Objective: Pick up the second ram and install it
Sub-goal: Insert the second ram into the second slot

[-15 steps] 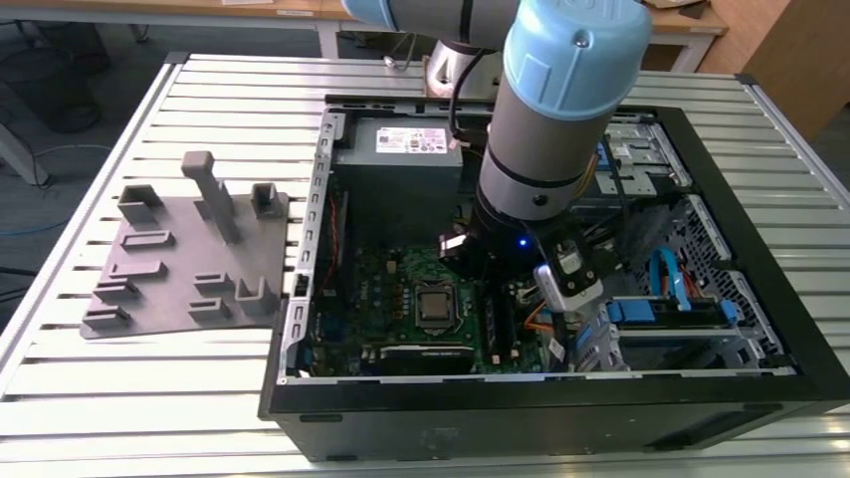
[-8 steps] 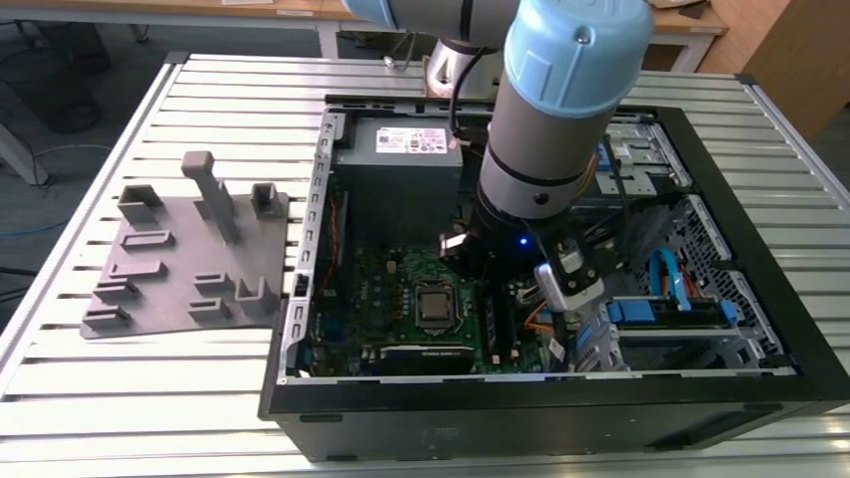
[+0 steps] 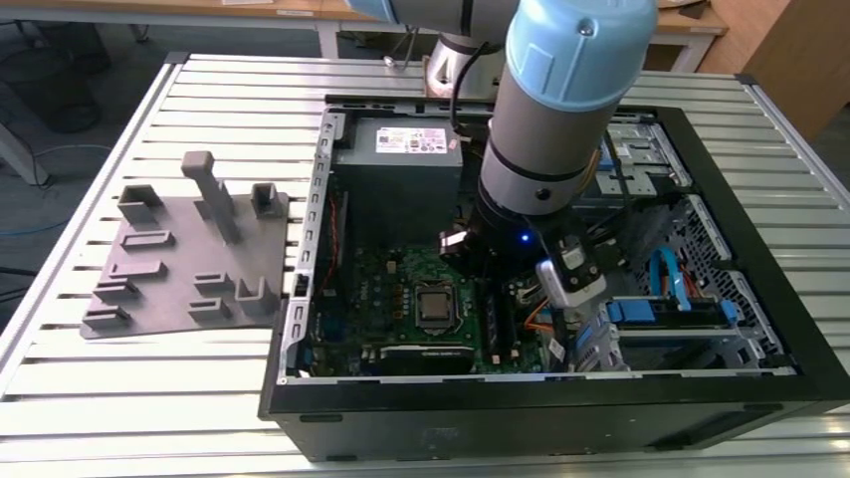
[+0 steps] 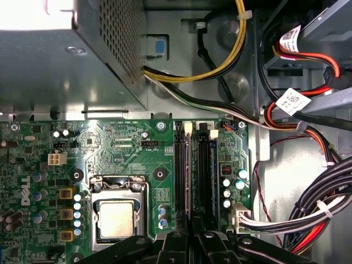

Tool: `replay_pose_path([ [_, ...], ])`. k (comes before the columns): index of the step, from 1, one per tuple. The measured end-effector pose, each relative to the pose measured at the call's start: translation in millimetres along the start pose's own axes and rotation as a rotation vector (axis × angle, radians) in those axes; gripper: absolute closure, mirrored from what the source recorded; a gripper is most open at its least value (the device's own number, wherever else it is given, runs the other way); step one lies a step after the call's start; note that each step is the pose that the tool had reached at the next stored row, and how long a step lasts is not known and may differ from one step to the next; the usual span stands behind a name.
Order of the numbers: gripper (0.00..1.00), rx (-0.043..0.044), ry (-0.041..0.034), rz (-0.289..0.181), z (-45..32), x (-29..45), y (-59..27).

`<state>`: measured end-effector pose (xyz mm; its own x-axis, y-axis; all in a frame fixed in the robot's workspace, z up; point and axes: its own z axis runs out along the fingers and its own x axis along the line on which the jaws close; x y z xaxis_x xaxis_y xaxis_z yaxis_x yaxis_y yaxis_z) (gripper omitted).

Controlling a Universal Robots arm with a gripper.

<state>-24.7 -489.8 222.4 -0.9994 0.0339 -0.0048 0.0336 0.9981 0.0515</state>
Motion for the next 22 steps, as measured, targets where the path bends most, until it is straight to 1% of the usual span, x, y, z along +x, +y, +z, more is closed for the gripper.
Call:
replay_pose_path([
  [5, 0.86, -0.0001, 0.003, -0.013, 0.4, -2.7, 0.0],
  [16, 0.86, 0.0, 0.0057, -0.027, 3.3, -3.0, -2.0],
  [22, 0.86, 0.0, 0.0065, -0.031, 6.3, -3.0, -2.3],
])
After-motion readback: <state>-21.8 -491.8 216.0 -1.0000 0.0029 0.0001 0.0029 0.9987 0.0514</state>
